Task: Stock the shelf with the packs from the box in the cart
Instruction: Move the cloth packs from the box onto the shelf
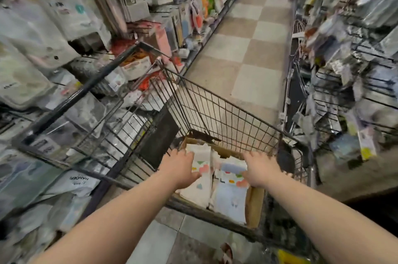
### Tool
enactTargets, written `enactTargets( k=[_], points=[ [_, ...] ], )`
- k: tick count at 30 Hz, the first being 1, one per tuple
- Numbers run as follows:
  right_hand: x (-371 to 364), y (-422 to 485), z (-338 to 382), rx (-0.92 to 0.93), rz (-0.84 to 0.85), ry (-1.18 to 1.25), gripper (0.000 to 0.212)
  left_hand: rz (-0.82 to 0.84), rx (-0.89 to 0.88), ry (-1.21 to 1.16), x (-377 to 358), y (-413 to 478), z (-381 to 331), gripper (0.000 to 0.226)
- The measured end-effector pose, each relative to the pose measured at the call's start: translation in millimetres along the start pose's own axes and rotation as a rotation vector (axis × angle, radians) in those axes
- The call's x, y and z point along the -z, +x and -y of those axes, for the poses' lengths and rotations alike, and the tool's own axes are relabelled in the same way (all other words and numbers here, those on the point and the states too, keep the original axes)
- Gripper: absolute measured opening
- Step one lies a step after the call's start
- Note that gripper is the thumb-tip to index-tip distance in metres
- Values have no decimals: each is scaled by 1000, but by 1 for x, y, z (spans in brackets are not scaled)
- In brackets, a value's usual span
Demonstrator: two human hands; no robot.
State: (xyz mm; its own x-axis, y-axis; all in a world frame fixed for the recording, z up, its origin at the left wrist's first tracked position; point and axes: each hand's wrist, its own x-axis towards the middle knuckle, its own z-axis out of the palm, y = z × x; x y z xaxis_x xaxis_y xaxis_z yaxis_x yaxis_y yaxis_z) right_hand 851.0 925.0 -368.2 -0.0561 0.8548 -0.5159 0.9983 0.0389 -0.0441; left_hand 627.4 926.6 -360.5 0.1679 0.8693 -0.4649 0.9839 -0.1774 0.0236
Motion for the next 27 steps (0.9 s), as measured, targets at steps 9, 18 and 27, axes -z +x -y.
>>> enactTargets(
  k=[9, 18, 27],
  points=[
    [-61, 56, -22, -135, 175, 185, 54, 203, -79, 30, -42, 85, 2, 73],
    [-128, 114, -28, -320, 298, 458, 49, 397, -30, -80, -100, 165, 27, 72],
    [-204, 172, -38, -680, 292, 872, 45, 455, 320, -595, -174, 233, 44, 75]
  ],
)
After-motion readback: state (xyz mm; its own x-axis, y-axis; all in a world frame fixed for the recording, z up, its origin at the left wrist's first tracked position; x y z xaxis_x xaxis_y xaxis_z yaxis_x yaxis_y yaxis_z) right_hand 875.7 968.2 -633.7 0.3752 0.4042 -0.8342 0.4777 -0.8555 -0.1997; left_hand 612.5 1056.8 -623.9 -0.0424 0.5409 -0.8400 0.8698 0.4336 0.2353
